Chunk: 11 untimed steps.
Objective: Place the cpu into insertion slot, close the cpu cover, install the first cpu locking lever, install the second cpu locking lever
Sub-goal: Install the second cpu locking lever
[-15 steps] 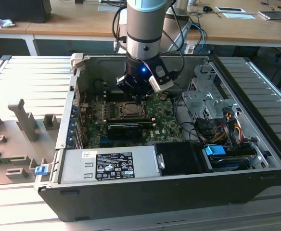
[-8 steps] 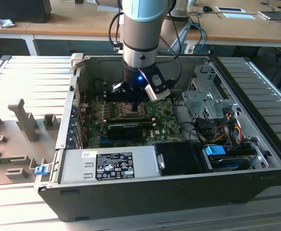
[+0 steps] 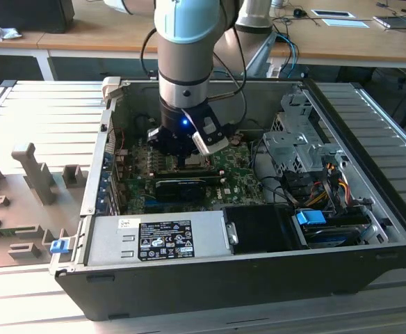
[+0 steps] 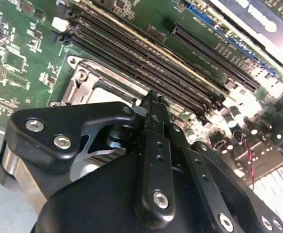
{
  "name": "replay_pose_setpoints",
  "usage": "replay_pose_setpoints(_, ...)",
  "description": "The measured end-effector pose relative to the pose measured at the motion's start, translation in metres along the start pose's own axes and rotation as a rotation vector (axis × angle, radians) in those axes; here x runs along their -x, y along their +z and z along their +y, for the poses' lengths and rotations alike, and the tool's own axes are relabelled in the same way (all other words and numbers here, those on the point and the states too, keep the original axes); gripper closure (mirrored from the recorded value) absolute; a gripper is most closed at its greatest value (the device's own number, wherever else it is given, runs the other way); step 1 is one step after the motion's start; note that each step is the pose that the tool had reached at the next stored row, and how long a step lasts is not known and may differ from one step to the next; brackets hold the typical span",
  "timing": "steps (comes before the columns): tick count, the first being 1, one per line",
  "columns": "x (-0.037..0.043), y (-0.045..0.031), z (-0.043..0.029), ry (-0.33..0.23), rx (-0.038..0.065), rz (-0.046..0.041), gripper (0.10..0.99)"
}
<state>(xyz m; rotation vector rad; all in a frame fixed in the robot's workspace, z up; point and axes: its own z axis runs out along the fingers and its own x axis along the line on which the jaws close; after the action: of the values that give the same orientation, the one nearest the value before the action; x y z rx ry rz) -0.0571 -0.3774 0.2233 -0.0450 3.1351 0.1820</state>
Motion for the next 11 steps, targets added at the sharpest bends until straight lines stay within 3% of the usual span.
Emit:
replay_pose_setpoints(6, -0.0039, 0.0117, -0.0016, -0.006, 0.005, 0.0007, 0.980)
replay_pose_setpoints(7, -0.0059, 0.0121, -0.0022, -0.006, 0.011, 0.0005, 0.980)
replay_pose_setpoints(9, -0.0123, 0.0126, -0.0058, -0.006, 0.045, -0.0013, 0.980)
replay_pose_setpoints(10, -0.0133, 0.0127, -0.0068, -0.006, 0.053, -0.0019, 0.980)
replay_pose_setpoints(11, -0.0151, 0.0126, -0.0089, -0.006, 0.069, -0.0029, 0.980)
